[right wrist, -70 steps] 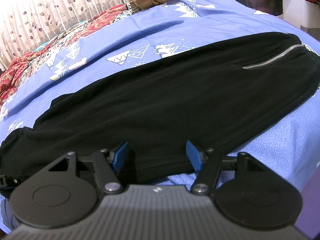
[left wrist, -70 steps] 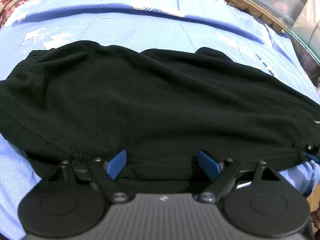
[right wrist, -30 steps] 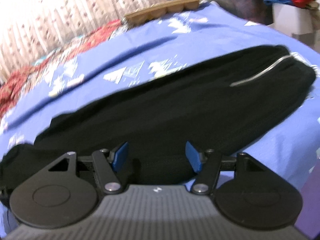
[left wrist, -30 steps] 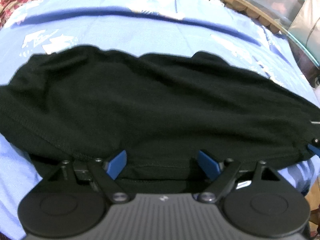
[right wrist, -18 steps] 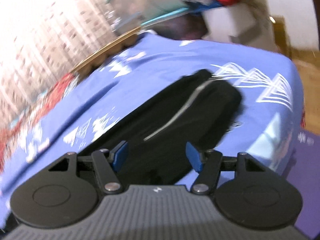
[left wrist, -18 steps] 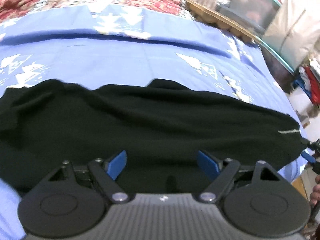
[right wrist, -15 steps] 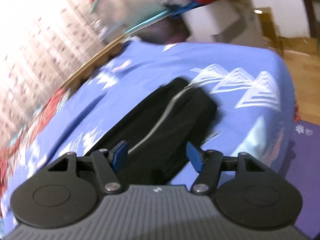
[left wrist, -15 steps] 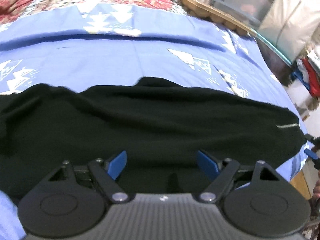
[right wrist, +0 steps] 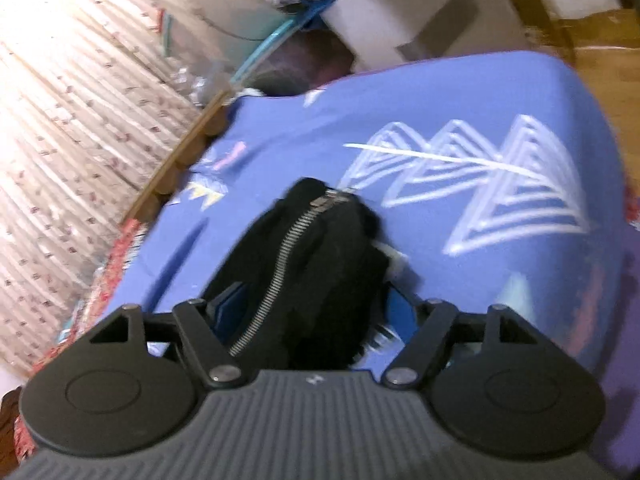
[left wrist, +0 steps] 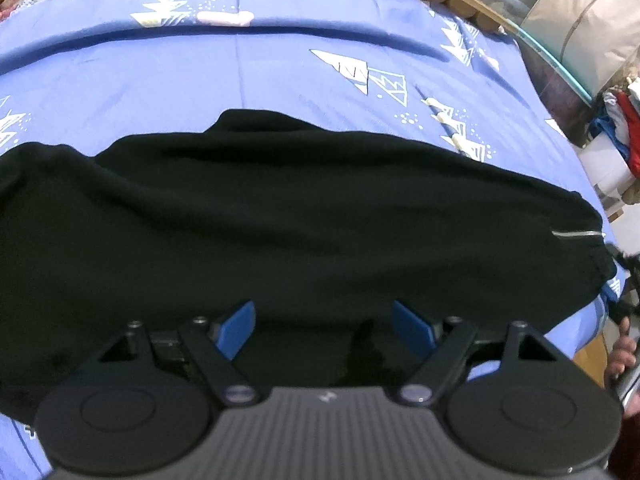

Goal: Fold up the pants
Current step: 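Grasp the pants leg cuff by the zipper with the right gripper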

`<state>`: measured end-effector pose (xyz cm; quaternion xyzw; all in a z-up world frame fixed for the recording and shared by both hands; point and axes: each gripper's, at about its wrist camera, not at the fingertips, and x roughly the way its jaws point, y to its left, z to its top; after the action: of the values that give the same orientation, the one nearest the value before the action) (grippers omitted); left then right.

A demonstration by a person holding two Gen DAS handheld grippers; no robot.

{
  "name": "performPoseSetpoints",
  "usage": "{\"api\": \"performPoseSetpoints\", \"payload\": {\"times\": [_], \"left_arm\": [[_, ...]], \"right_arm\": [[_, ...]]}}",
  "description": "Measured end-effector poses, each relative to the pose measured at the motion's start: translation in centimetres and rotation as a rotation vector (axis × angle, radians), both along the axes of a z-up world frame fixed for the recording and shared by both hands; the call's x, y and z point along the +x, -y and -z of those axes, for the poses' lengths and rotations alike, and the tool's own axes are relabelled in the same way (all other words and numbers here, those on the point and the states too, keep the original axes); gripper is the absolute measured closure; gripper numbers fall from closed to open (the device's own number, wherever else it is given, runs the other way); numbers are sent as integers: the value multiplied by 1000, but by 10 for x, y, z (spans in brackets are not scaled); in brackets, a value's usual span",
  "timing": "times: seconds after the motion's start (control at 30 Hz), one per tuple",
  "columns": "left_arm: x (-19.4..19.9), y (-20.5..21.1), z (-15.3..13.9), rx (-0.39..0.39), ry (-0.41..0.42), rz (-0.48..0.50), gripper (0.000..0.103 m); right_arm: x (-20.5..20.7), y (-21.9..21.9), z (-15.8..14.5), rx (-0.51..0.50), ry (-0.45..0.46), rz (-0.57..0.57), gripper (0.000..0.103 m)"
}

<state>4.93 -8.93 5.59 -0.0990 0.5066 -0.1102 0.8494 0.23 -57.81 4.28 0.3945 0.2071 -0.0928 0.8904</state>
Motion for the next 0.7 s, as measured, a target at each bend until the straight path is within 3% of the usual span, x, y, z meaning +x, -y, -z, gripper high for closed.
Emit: {"api": "performPoseSetpoints", "payload": {"times": [0.13, 0.2, 0.23, 0.27, 0.3, 0.37, 0.57, 0.7], "left_arm": [[-5, 0, -4, 9, 4, -11, 26], [-8, -1, -7, 11, 11, -16, 26], [-9, -2, -8, 12, 13, -19, 26], [-10, -3, -9, 10, 14, -23, 26], [-10, -4, -9, 7, 15, -27, 26], [-11, -6, -9, 2, 15, -35, 26], [-13, -23, -5, -47, 10, -71, 26], [-19, -36, -4, -74, 20, -92, 26]], "right_arm": [[29, 7, 2, -29, 17, -16, 26], [39, 8, 2, -46, 11, -17, 34], [44, 7, 0, -62, -16, -16, 57], [49, 8, -1, -56, -41, -34, 88], [52, 9, -3, -28, -51, -52, 88], [49, -3, -22, -88, -27, -64, 89], [39, -116, -93, -498, 110, -381, 89], [35, -206, -84, -713, 94, -622, 89]]}}
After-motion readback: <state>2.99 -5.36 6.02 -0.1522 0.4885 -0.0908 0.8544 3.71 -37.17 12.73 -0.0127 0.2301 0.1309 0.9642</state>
